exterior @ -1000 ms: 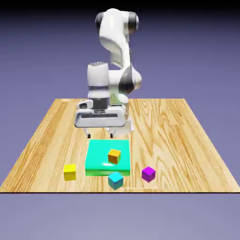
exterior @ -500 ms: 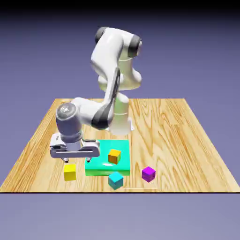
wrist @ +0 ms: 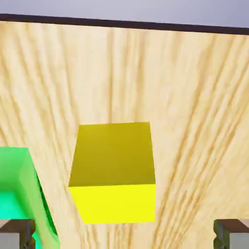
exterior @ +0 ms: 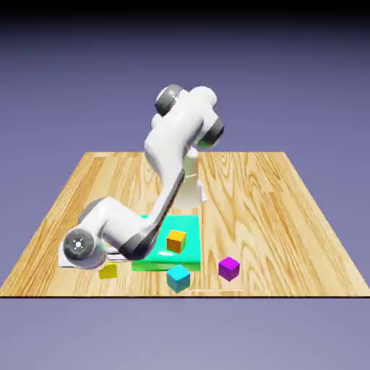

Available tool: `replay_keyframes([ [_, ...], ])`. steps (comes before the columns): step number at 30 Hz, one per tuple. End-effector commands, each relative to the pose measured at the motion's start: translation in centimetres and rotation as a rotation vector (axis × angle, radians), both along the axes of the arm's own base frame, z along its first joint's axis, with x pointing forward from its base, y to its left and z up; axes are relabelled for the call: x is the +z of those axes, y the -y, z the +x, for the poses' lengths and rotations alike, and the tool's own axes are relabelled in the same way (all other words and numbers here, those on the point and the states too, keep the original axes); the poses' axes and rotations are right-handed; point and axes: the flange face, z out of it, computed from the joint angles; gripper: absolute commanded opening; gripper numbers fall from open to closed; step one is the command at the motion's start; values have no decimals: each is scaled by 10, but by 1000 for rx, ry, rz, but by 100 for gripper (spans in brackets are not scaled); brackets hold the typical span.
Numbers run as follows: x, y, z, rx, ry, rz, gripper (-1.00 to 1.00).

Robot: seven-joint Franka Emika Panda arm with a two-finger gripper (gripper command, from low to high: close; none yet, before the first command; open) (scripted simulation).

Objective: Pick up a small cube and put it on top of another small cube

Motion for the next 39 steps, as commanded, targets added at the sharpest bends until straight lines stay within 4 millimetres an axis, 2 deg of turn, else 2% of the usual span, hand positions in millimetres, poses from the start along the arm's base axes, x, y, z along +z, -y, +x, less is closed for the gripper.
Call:
replay_keyframes([
  [1, -5, -1, 1, 6, -33, -3, 0],
  [7, -37, -15, 5, 48, -238, -23, 0],
  [9, -39, -17, 5, 50, -248, -24, 0],
  [15, -78, -11, -38, 50, -248, -23, 0],
  [16, -80, -11, -40, 50, -248, -23, 0],
  [17, -80, -11, -40, 50, -248, -23, -100],
  [18, -80, -11, -40, 50, -248, -23, -100],
  [24, -41, -16, 4, 50, -248, -24, -100],
  [27, -40, -34, 13, 158, -300, 30, -100],
  [32, -39, -76, 26, 324, -362, 86, -100],
  [39, -32, -159, 32, 453, -359, 41, -100],
])
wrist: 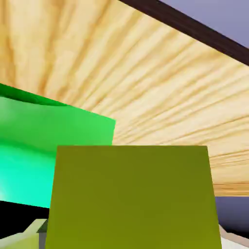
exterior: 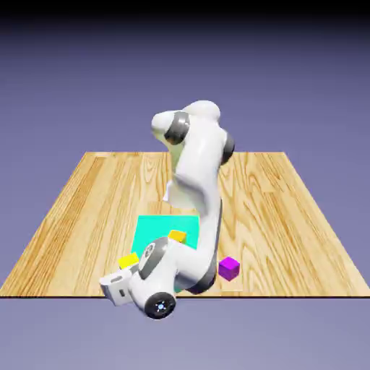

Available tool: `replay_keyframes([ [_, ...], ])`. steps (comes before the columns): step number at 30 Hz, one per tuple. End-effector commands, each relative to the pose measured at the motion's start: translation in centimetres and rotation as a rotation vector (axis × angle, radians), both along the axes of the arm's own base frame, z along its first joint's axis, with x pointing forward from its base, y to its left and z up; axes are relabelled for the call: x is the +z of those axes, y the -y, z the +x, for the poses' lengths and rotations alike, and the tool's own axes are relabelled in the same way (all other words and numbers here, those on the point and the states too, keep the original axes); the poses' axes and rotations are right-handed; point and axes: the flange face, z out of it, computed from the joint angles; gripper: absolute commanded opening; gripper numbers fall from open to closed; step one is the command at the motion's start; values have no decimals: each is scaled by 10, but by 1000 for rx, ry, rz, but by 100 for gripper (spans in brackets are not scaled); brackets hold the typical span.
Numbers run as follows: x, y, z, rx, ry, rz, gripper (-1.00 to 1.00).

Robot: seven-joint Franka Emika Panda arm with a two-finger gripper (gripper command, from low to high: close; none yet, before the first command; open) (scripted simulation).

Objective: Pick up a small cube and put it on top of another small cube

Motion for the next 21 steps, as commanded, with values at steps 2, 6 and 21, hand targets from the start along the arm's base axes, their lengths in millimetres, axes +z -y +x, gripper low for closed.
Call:
replay_keyframes([
  [2, 6, -27, 1, 50, 15, -8, -100],
  [6, 23, -86, 3, 161, 61, -26, -100],
  [21, 4, -124, -38, 269, 150, -66, 100],
])
